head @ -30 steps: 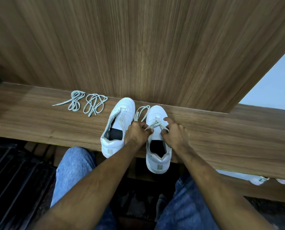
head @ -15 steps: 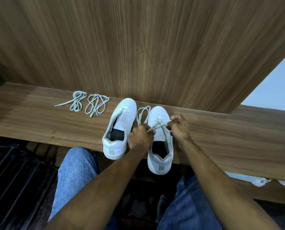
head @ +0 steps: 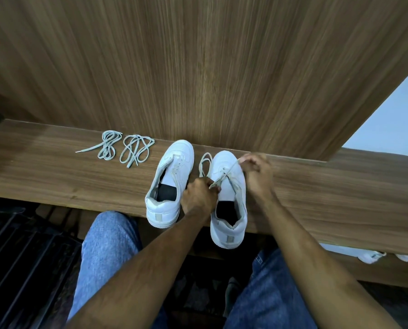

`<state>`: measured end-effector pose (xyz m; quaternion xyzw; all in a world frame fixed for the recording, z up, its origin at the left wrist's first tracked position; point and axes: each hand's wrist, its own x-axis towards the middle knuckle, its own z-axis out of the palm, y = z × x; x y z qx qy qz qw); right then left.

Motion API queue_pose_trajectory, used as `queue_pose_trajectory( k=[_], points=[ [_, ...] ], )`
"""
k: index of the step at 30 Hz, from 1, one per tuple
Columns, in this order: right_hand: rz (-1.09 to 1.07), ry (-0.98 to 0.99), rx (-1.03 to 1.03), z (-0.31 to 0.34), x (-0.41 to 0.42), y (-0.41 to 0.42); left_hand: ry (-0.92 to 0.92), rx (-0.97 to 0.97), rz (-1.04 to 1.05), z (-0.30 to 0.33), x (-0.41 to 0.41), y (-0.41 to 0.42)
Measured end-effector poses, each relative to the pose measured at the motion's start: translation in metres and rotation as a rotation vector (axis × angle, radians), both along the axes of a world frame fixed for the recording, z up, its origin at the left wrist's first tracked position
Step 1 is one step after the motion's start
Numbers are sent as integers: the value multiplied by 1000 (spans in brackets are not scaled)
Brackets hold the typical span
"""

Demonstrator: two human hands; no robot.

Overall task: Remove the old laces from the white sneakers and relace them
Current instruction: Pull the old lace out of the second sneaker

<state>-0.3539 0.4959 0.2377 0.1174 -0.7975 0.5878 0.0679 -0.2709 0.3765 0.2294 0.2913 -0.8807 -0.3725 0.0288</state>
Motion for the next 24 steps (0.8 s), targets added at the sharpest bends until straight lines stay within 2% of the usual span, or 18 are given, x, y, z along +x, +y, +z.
queue_pose_trajectory(
  k=[1, 2, 3, 5, 8, 10, 12, 13, 15, 18, 20, 22, 24],
  points=[
    [-98, -5, -106, 6, 0, 3, 2, -3, 4, 0, 0, 1],
    [-185, 11, -113, 9, -1, 8, 3, -5, 5, -1, 0, 1],
    [-237, 39, -22, 12, 0, 12, 2, -8, 2, -3, -1, 1],
    [-153, 97, 345, 12, 4, 17, -3, -17, -3, -4, -1, 2],
    [145, 170, 865, 2, 8, 15, -16, -44, -3, -6, -1, 2],
    [245, 255, 1110, -4, 13, 6, -17, -48, -7, -5, -1, 3],
    [295, 266, 1236, -13, 13, -2, -15, -49, -18, -6, 0, 3],
    [295, 247, 1206, -17, 12, -4, -16, -48, -16, -7, 0, 2],
    [254, 172, 961, -23, 7, -5, -19, -38, -14, -6, 0, 0],
    [92, 35, 203, -2, 4, -5, -4, -5, -21, -6, -1, -4],
    [-60, 71, -158, 23, 2, 3, 11, -13, -32, -6, -2, -5],
    [-219, 140, -211, 41, -3, 13, 13, -29, -33, -8, -3, -4],
    [-252, 183, 44, 44, -7, 21, -1, -15, -27, -10, -3, -4]
  ],
)
